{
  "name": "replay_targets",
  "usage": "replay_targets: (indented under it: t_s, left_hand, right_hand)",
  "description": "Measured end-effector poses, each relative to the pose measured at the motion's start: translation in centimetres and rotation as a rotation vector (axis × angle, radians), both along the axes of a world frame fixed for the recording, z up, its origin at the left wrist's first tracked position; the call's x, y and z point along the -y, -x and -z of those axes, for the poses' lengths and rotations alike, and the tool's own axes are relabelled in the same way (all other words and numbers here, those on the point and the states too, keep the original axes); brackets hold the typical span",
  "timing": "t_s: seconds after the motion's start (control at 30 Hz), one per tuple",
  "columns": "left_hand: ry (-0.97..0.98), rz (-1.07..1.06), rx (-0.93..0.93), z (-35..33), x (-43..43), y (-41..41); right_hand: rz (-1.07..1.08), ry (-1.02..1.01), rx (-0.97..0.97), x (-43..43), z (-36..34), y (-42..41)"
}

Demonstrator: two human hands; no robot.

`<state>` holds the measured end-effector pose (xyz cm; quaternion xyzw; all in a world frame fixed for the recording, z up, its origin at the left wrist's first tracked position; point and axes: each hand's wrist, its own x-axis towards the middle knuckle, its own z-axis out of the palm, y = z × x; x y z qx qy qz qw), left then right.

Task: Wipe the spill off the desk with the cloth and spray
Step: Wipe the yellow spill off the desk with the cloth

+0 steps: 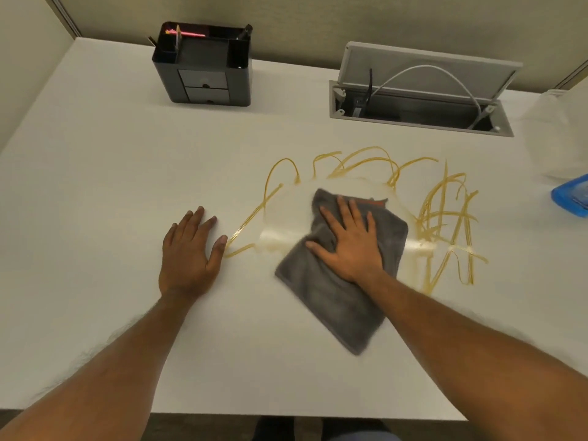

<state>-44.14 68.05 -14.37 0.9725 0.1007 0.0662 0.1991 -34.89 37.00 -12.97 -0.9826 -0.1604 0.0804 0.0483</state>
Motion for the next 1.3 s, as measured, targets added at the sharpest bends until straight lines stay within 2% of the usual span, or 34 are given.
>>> replay_targets:
  t_s: [0.13,0.27,0.33,0.4,0.5,0.67,0.73,0.83,0.9,0.97,1.1,1.2,1.3]
  left_hand:
    - [-0.010,-0.003,-0.003,0.0,0.0,0.0]
    - [0.003,0.016,-0.025,-0.2,-0.3,0.0]
    - [0.037,0.019,-0.032,-0.4,-0.3,0.0]
    - [0.084,0.053,-0.045,-0.7,-1.1,-0.2]
    - [0.003,0.139,0.003,-0.8,-3.4,-0.4]
    - [0.002,-0.034,-0.032,0.0,-5.2,-0.3]
    - [-0.027,-0.044,-0.036,0.4,-5.0,-0.1]
    - [-0.037,-0.047,-0.044,0.4,-4.9,-0.1]
    - [-0.048,-0.039,-0.051,0.3,-5.0,0.1]
    - [-0.043,-0.035,-0.048,0.3,-4.9,0.1]
    - [-0.048,-0.052,-0.040,0.5,-4.8,0.1]
    - [-0.053,-0.059,-0.030,0.6,-4.6,0.0]
    - [-0.058,-0.062,-0.019,0.5,-4.7,0.0]
  right_hand:
    - [0.113,0.042,-0.043,-6.2,0.1,-1.9]
    - [-0.139,-0.010,-0.023,-7.9,0.0,1.6]
    - [-0.267,-0.071,0.010,-5.0,0.3,3.7]
    - [-0.300,-0.105,0.016,-1.5,0.5,4.4]
    - [-0.184,-0.078,0.012,0.5,0.1,3.1]
    - [0.074,-0.009,-0.032,-5.7,-0.1,-0.4]
    - [0.020,-0.004,-0.037,-8.5,-0.1,-0.2]
    - [-0.210,-0.036,-0.016,-9.4,-0.1,2.8]
    - [-0.320,-0.086,-0.010,-7.3,0.2,5.5]
    - [-0.343,-0.105,0.000,-3.4,0.3,6.7]
    - [-0.186,-0.018,-0.005,0.7,-0.1,4.1]
    - [-0.012,0.024,-0.029,-3.0,-0.5,0.9]
    - [-0.011,0.038,-0.053,-8.8,-0.5,0.0]
